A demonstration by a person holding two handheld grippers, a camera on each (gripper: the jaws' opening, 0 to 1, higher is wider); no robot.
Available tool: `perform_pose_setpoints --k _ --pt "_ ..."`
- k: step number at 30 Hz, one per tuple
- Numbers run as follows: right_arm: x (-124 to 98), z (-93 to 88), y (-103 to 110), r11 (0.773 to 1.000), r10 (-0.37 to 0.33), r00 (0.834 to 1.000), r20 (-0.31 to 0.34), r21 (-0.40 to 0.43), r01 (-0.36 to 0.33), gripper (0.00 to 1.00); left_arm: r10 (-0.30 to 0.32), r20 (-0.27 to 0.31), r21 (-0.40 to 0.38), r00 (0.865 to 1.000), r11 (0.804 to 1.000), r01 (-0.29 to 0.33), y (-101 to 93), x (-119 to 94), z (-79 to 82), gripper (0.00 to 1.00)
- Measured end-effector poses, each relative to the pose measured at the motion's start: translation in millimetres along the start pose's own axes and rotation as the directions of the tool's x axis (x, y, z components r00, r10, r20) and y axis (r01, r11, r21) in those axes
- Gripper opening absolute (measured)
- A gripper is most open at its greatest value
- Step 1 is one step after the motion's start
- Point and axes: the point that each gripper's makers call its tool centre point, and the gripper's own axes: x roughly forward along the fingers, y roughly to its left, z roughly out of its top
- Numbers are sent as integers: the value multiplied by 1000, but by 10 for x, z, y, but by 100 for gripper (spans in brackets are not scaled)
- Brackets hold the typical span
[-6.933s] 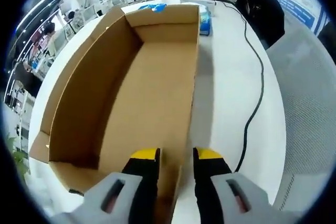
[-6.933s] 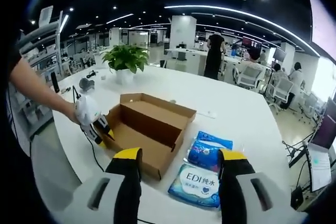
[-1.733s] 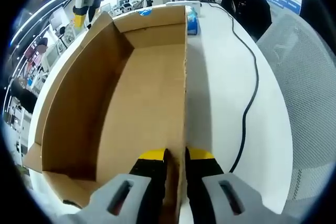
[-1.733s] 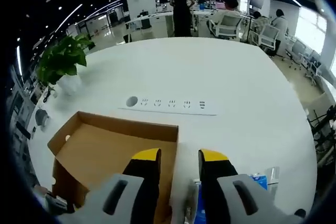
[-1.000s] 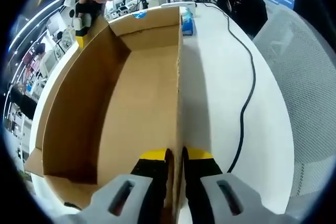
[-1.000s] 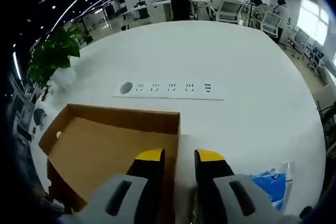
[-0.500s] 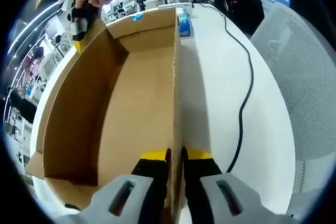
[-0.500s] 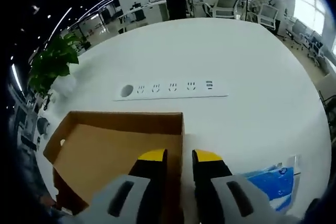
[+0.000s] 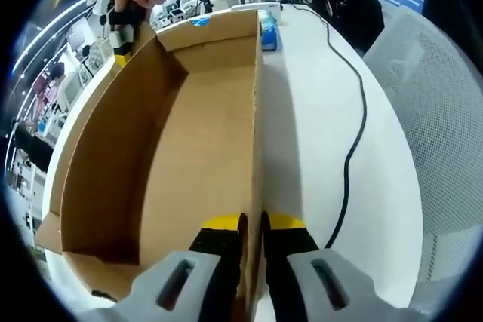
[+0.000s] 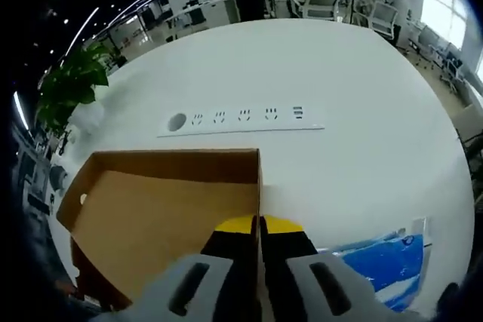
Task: Operate the shoe box by opening the lid, removing the specified soft item, and placing it in the target area until the item is outside and the box remains undamaged.
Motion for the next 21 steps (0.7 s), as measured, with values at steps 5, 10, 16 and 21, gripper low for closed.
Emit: perform_pose_setpoints --k 5,10,16,21 --pt "-28 13 -4 1000 -10 1000 10 -12 10 0 2 -2 -5 1000 1000 -2 -4 1 -3 9" --pt "-130 63 6 999 -4 999 46 -36 6 0 -2 0 0 1000 1000 2 -7 2 -2 9" --pt "-397 24 100 1000 8 996 88 -28 -6 0 -5 -4 -12 1000 1000 5 -9 3 -2 9" --pt "-513 60 172 998 11 993 119 -66 -3 0 -2 0 -2 1000 1000 2 -10 -1 0 9"
